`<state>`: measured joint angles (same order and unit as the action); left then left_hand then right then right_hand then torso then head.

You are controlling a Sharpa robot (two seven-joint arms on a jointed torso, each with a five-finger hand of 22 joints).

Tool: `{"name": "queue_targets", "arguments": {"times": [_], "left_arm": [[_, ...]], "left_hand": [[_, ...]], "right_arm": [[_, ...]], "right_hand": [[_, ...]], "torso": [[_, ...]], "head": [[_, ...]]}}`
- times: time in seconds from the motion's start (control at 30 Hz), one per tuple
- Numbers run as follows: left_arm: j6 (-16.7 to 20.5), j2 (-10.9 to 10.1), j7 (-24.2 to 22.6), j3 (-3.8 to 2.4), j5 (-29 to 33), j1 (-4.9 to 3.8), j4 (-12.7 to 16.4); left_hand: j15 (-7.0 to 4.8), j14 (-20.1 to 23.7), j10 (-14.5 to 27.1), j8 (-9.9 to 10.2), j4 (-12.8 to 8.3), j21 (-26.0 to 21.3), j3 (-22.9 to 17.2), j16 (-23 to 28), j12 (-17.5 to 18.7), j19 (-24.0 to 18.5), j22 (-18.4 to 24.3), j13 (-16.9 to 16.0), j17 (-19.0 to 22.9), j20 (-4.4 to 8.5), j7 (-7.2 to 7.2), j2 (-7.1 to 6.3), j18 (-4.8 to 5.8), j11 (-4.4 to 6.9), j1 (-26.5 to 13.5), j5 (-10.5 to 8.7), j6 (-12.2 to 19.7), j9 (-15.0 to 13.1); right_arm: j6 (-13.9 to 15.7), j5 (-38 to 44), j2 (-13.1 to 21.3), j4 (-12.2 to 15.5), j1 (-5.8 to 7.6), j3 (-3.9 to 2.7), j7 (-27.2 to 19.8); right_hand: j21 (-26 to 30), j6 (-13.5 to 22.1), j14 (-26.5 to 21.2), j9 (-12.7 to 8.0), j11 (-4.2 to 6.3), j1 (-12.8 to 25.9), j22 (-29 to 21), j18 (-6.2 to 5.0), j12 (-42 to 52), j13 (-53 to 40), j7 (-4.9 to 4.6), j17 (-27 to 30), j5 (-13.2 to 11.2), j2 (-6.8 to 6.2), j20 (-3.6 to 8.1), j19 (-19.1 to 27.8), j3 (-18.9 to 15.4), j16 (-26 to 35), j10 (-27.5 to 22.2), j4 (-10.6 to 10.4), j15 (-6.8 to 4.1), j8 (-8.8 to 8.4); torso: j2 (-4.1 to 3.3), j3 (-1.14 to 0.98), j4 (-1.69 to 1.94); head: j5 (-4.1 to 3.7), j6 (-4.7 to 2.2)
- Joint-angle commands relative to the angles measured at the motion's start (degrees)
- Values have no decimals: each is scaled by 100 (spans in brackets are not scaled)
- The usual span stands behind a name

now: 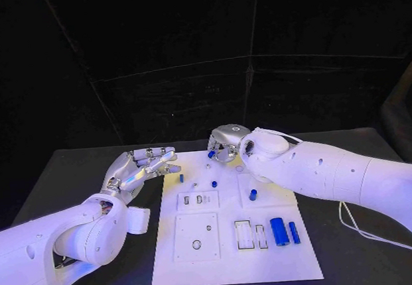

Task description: Assemble the parts on the task board

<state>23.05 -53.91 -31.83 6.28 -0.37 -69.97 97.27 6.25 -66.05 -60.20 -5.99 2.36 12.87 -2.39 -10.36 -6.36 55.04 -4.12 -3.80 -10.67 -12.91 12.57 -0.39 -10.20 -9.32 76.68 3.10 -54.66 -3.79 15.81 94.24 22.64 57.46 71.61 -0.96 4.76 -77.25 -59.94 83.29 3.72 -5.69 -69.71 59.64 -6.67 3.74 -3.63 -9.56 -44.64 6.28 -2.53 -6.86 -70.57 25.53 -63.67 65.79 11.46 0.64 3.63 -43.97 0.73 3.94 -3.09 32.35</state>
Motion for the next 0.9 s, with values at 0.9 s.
{"name": "queue_targets", "arguments": {"times": [0.9], "left_arm": [[-123,-47,34,-4,-32,-21,-40]], "left_hand": [[38,-14,16,57,-48,-57,3,49,62,11,14,10,-15,-24,54,81,-36,-43,-13,-26,20,9]], "right_arm": [[30,-1280,1777,1443,13,-221,256]], "right_hand": [[-266,286,214,26,318,-46,587,168,1208,-604,187,-717,479,-431,198,-442,-977,-596,1288,-740,-243,112]], "torso": [[-3,-17,-101]], "head": [[-21,-73]]}}
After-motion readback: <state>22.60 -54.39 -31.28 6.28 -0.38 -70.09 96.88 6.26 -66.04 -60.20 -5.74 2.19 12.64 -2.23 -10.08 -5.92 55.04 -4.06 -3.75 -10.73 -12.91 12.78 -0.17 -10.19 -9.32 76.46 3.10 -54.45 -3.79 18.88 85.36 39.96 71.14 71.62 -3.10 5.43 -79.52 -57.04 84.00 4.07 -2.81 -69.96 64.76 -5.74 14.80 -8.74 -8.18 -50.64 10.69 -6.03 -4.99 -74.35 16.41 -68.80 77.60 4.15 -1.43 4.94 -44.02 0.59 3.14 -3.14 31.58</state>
